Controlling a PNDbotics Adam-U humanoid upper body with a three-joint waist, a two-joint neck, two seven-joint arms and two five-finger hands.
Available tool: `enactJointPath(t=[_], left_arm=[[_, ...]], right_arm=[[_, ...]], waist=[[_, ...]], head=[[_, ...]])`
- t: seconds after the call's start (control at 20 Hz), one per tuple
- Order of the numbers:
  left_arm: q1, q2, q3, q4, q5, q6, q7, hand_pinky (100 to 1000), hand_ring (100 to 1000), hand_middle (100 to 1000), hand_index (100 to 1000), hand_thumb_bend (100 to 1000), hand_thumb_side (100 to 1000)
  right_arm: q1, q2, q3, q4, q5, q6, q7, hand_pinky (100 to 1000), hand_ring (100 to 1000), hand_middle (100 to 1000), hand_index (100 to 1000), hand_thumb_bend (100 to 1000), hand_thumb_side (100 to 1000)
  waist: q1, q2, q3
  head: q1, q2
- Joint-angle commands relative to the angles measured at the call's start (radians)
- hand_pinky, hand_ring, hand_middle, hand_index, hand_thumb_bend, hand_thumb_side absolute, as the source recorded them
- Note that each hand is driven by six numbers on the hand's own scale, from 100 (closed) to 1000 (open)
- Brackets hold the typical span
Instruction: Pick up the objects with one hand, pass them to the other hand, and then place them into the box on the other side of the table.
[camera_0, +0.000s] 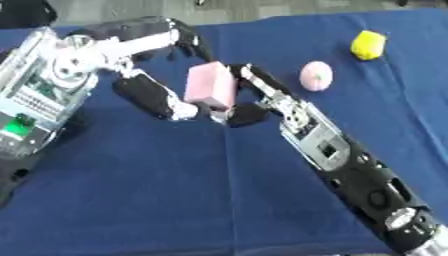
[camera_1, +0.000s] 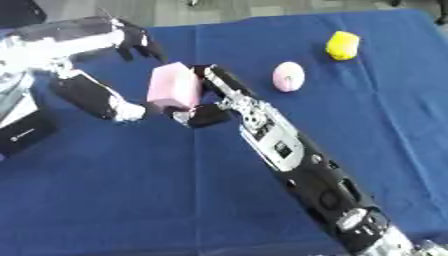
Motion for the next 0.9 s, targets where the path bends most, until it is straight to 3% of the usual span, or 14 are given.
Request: enactJointPath(t=[0.05,0.35,0.9], left_arm=[[-0.022,0.005,0.009,0.012,-0.046,-0.031,-0.018,816,854,792,858,551,265],[-0.022,0.001,0.007,0.005,-0.107,-0.071,-0.049,824,856,796,870,593,255],[-0.027,-0.008,0.008,0.002,-0.172,-0.071,-0.030,827,855,799,879,610,234]], right_arm=[[-0.021,-0.001,-0.001,-0.028,-0.001,0.002,0.002,690,572,426,523,100,216],[-0.022,-0.001,0.002,-0.037,-0.004,0.004,0.008,689,572,429,522,100,218],[-0.008,-0.024,0.012,-0.070,-0.025,0.010,0.022,687,571,429,520,100,220]], waist=[[0.009,-0.042,-0.001],[0.008,-0.041,-0.002],[0.006,-0.041,-0.004]], head=[[0.004,0.006],[0.012,0.006],[0.023,0.006]])
